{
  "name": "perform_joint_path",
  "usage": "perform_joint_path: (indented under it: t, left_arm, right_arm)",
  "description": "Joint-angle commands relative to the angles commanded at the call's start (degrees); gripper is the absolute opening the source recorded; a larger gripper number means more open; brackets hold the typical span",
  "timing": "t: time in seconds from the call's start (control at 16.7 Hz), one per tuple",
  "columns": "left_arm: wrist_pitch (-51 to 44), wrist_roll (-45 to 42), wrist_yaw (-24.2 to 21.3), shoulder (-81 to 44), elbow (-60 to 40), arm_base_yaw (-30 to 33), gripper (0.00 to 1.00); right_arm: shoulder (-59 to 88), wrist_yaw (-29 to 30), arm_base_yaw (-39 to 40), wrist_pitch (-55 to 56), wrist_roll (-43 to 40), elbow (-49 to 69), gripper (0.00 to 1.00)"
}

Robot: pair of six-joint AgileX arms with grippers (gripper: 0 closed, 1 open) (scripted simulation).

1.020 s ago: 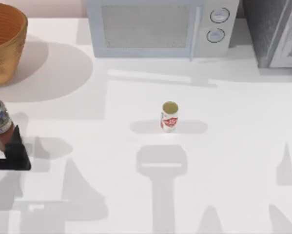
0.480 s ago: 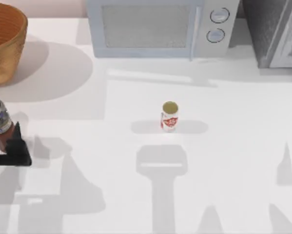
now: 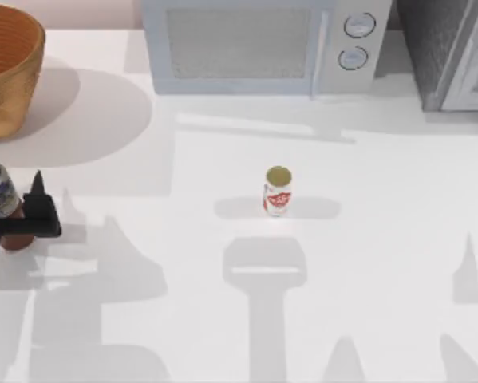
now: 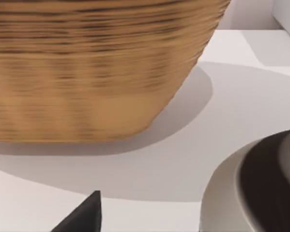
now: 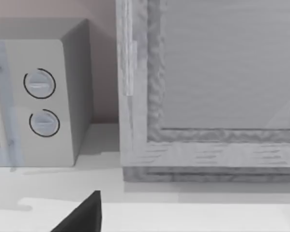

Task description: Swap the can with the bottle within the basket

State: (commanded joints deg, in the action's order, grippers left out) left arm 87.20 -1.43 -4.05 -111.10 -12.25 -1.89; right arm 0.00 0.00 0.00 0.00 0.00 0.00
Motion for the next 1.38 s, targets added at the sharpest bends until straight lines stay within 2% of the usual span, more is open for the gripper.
perform_joint_path:
  t: [0.12, 0.9, 1.38]
  left_arm:
    - [0.0, 0.0, 0.0, 0.0, 0.0, 0.0, 1.0]
    - [0.0, 0.0, 0.0, 0.0, 0.0, 0.0, 0.02]
    - [0.0, 0.0, 0.0, 0.0, 0.0, 0.0, 0.0]
  right_arm:
    - [0.0, 0.0, 0.0, 0.0, 0.0, 0.0, 1.0]
    - [0.0, 0.0, 0.0, 0.0, 0.0, 0.0, 1.0]
    - [0.0, 0.0, 0.0, 0.0, 0.0, 0.0, 1.0]
